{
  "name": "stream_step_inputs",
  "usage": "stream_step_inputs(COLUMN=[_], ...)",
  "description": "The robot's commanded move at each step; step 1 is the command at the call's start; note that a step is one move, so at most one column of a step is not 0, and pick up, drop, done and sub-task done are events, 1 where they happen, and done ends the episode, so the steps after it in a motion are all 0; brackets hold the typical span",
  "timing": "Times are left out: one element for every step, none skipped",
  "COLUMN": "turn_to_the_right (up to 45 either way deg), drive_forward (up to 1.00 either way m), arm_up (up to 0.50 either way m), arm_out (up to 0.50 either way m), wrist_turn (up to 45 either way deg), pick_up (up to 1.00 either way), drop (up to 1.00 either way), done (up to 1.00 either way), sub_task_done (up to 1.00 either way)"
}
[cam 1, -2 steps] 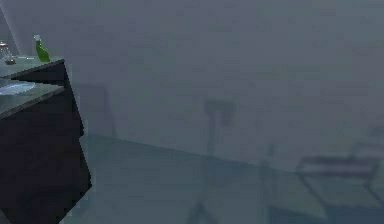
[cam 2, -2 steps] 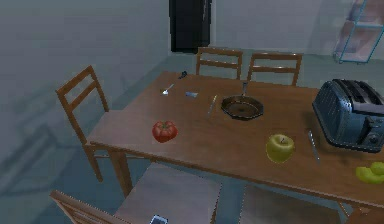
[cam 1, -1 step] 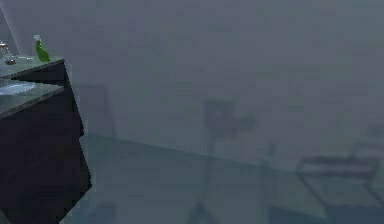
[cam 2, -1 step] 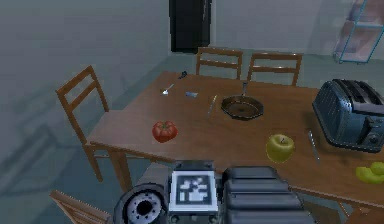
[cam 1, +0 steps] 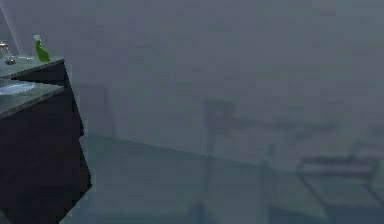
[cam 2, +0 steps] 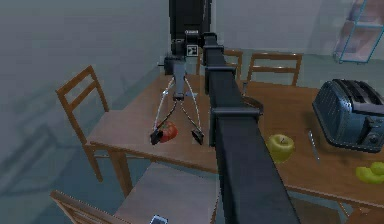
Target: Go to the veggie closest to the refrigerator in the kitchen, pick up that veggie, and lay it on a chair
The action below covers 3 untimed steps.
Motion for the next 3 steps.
stream_step_inputs(turn_to_the_right=[0.0,0.0,0.0], drive_forward=[0.0,0.0,0.0], arm_up=[0.0,0.0,0.0], arm_out=[0.0,0.0,0.0], wrist_turn=[45.0,45.0,45.0], pick_up=[0.0,0.0,0.0], drop=[0.0,0.0,0.0], done=[0.0,0.0,0.0], sub_task_done=[0.0,0.0,0.0])
